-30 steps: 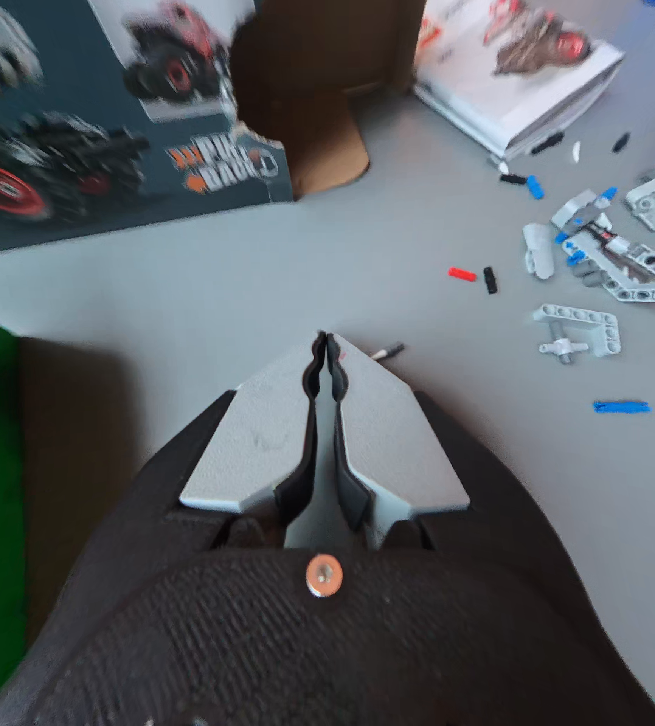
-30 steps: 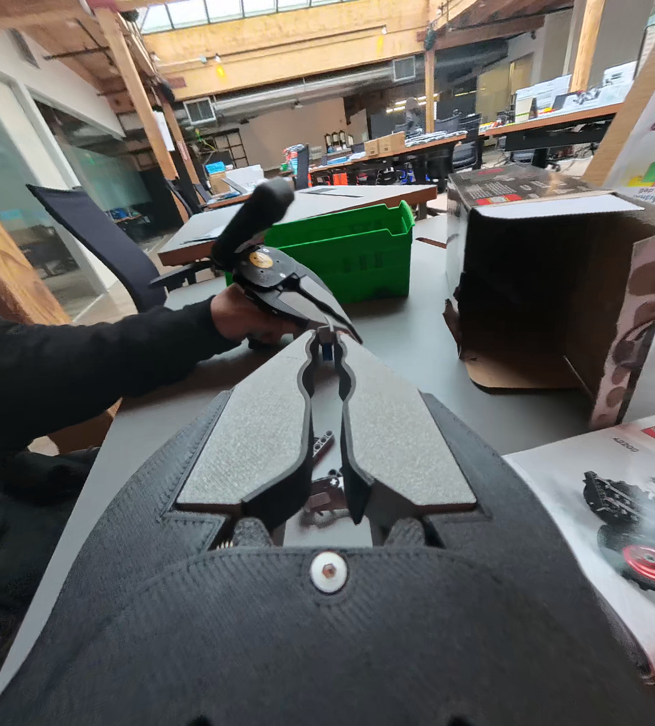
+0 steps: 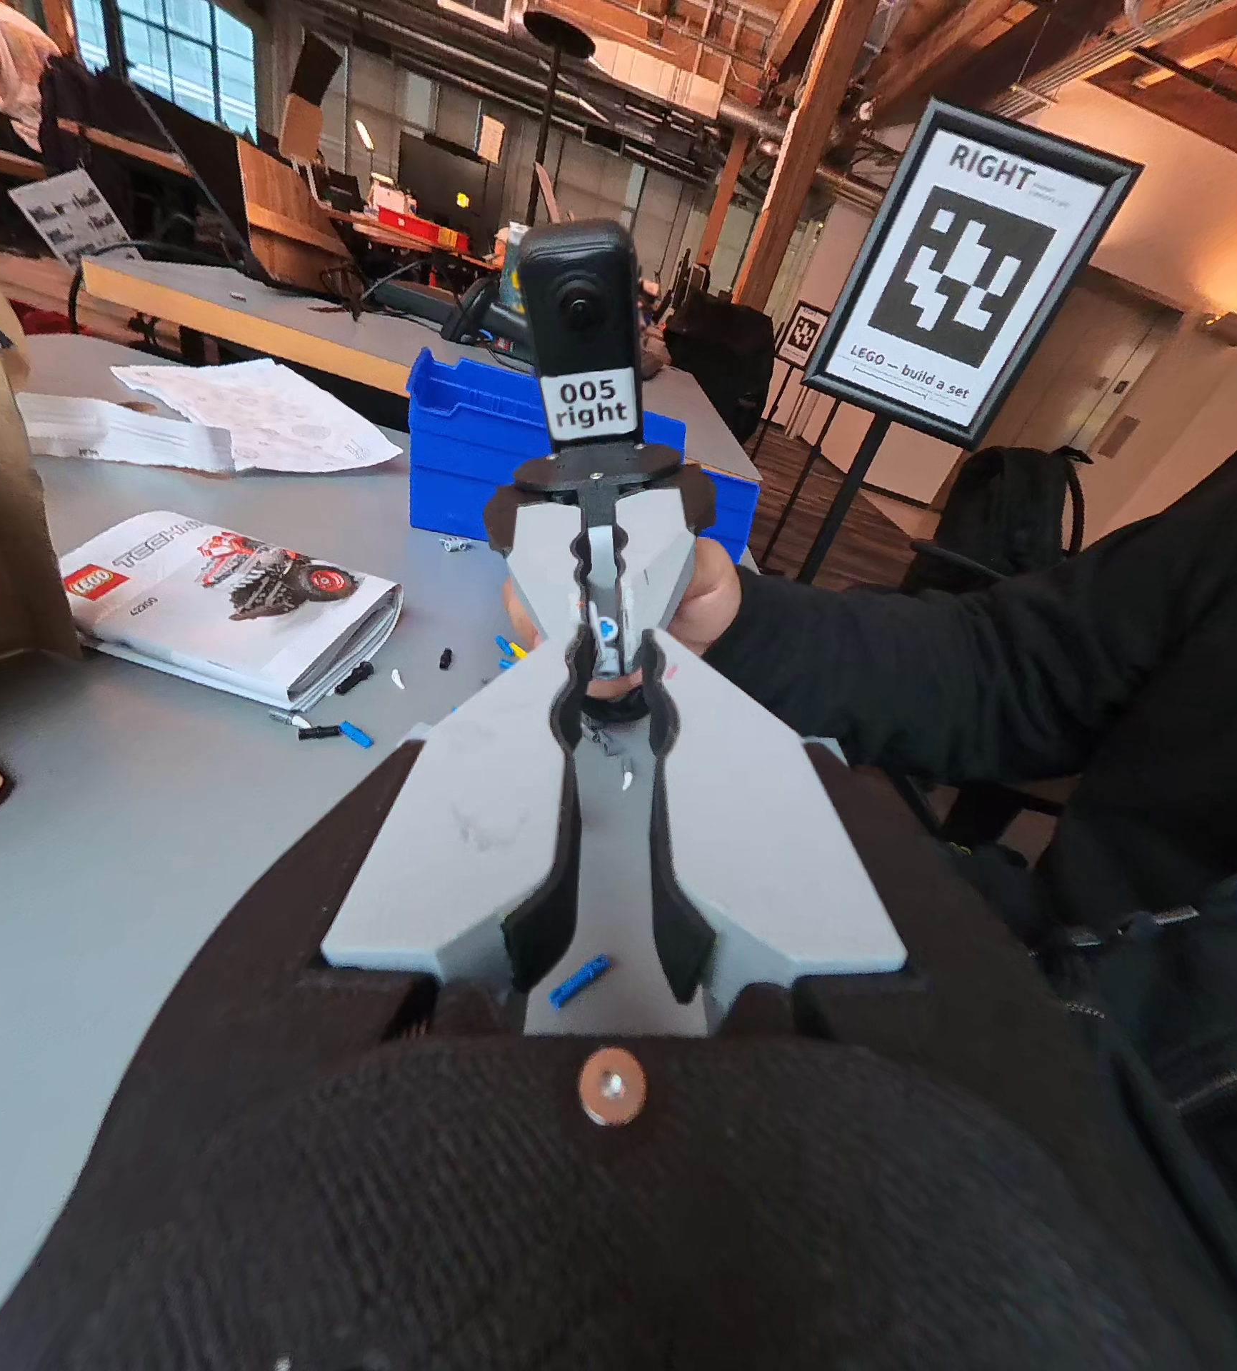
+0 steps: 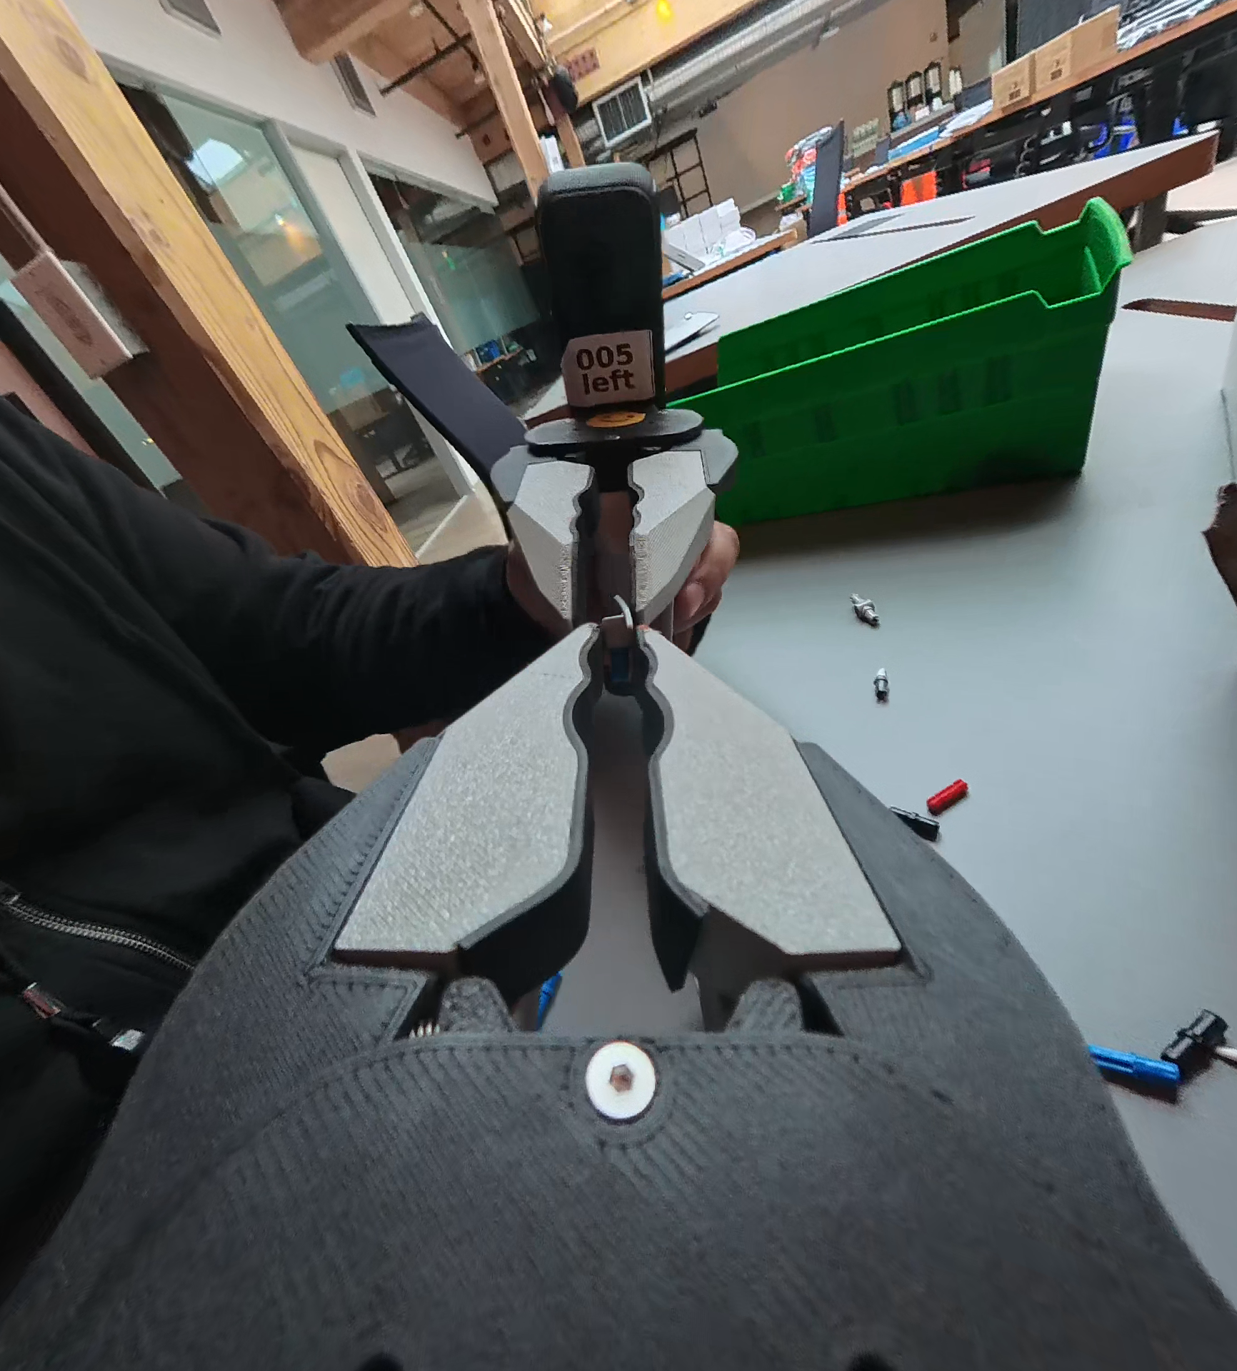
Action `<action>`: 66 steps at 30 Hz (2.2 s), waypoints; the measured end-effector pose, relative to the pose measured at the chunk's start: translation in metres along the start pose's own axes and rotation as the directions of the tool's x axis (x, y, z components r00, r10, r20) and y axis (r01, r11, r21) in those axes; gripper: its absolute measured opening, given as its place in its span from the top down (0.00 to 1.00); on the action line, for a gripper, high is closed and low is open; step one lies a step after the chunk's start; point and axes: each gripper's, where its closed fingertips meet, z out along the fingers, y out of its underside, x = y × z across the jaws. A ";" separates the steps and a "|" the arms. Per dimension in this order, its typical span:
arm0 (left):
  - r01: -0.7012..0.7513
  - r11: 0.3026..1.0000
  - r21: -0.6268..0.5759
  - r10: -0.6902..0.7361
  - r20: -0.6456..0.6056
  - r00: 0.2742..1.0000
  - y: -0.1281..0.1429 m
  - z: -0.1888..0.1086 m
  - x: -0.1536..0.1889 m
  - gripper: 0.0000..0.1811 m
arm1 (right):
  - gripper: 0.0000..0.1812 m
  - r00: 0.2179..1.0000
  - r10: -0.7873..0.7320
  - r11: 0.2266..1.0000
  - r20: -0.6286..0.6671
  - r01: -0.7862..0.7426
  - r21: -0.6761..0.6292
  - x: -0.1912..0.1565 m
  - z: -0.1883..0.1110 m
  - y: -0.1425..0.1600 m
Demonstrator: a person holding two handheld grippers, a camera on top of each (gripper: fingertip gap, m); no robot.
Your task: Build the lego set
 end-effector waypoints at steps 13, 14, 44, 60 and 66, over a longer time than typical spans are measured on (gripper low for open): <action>0.268 0.960 0.086 -0.269 -0.002 0.963 -0.004 -0.021 -0.025 1.00 | 0.85 0.994 0.032 0.995 -0.104 -0.022 0.101 0.020 -0.022 -0.017; 0.269 0.959 0.089 -0.269 -0.010 0.963 -0.005 -0.020 -0.024 1.00 | 0.89 0.995 0.027 0.997 -0.098 -0.019 0.081 0.019 -0.020 -0.014; 0.045 0.998 0.048 -0.049 0.079 0.996 -0.004 -0.005 -0.012 0.96 | 1.00 0.986 -0.095 0.995 -0.138 0.089 -0.051 0.010 -0.004 0.004; -0.023 1.000 0.003 0.023 0.037 0.999 -0.003 -0.004 0.006 1.00 | 1.00 0.960 -0.254 0.965 -0.116 0.243 -0.102 -0.008 -0.001 0.006; -0.098 0.962 0.254 0.067 0.127 0.990 -0.048 -0.033 0.013 1.00 | 0.99 0.921 -0.315 0.924 -0.229 0.242 -0.297 0.015 -0.007 0.033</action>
